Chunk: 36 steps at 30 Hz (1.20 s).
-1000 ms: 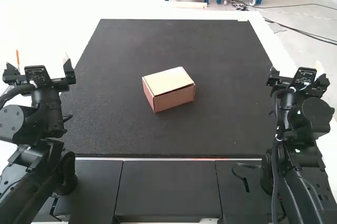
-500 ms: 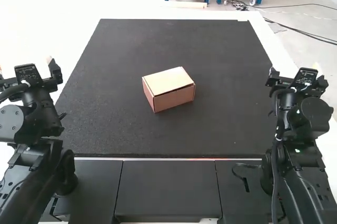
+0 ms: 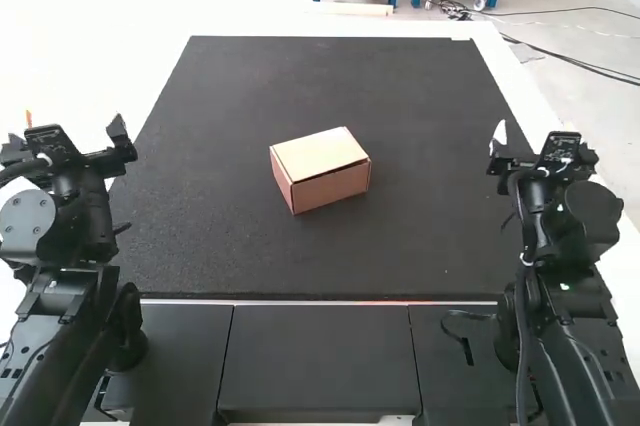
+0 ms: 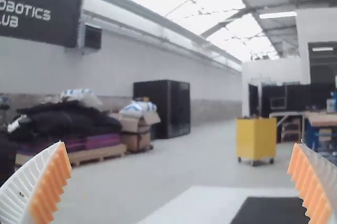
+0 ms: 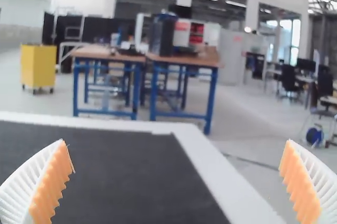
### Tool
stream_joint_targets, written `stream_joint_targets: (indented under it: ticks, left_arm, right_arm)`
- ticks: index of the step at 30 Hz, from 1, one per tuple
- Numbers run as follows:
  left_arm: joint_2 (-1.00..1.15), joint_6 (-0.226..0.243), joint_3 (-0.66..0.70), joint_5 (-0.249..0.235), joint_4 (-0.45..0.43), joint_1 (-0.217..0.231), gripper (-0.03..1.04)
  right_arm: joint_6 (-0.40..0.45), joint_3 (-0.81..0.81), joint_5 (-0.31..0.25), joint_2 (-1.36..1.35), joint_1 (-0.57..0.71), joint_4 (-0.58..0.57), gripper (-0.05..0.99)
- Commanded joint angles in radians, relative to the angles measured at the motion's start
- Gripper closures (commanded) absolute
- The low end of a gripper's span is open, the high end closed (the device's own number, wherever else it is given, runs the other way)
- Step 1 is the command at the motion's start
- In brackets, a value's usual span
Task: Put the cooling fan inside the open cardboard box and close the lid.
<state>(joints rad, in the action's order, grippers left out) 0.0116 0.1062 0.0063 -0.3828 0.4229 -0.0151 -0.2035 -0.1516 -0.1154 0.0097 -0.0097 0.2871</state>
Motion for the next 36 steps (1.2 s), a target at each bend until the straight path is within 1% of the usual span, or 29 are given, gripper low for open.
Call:
stream_joint_targets:
  ticks: [1, 2, 3, 4, 6, 8, 9, 10, 12, 14, 15, 18, 21, 25, 36]
  left_arm:
    - [-0.013, -0.177, -0.006, 0.058, -0.157, 0.004, 0.04]
    - [-0.012, -0.184, -0.006, 0.059, -0.220, 0.003, 0.04]
    - [-0.012, -0.212, -0.006, 0.068, -0.279, 0.001, 0.04]
    - [-0.012, -0.227, -0.006, 0.074, -0.328, 0.000, 0.04]
    - [-0.012, -0.227, -0.006, 0.076, -0.391, -0.006, 0.04]
    - [-0.012, -0.227, -0.006, 0.078, -0.409, -0.013, 0.04]
    - [-0.012, -0.227, -0.006, 0.078, -0.411, -0.017, 0.04]
    - [-0.012, -0.226, -0.006, 0.078, -0.411, -0.022, 0.04]
    - [-0.012, -0.218, -0.006, 0.088, -0.406, -0.032, 0.04]
    - [-0.012, -0.211, -0.006, 0.154, -0.408, -0.045, 0.04]
    - [-0.012, -0.201, -0.006, 0.160, -0.408, -0.052, 0.04]
    - [-0.012, -0.198, -0.005, 0.160, -0.409, -0.075, 0.04]
    - [-0.013, -0.209, -0.006, 0.159, -0.412, -0.088, 0.04]
    - [-0.012, -0.220, -0.005, 0.159, -0.414, -0.088, 0.04]
    - [-0.013, -0.220, -0.005, 0.159, -0.414, -0.085, 0.04]
  right_arm:
    - [0.167, 0.152, 0.048, -0.014, -0.012, -0.071, 0.02]
    - [0.188, 0.152, 0.048, -0.014, -0.012, -0.123, 0.02]
    - [0.190, 0.152, 0.048, -0.014, -0.012, -0.170, 0.02]
    - [0.190, 0.152, 0.053, -0.014, -0.012, -0.213, 0.02]
    - [0.185, 0.152, 0.065, -0.014, -0.012, -0.255, 0.02]
    - [0.165, 0.152, 0.074, -0.014, -0.012, -0.273, 0.02]
    - [0.165, 0.152, 0.082, -0.014, -0.012, -0.275, 0.02]
    - [0.165, 0.152, 0.102, -0.014, -0.012, -0.278, 0.02]
    - [0.165, 0.152, 0.103, -0.014, -0.013, -0.282, 0.02]
    - [0.165, 0.152, 0.103, -0.014, -0.016, -0.282, 0.02]
    - [0.164, 0.152, 0.103, -0.014, -0.016, -0.282, 0.02]
    - [0.164, 0.152, 0.105, -0.014, -0.016, -0.282, 0.02]
    - [0.165, 0.152, 0.105, -0.014, -0.016, -0.282, 0.02]
    - [0.164, 0.152, 0.105, -0.014, -0.016, -0.282, 0.02]
    - [0.165, 0.152, 0.106, -0.014, -0.016, -0.282, 0.02]
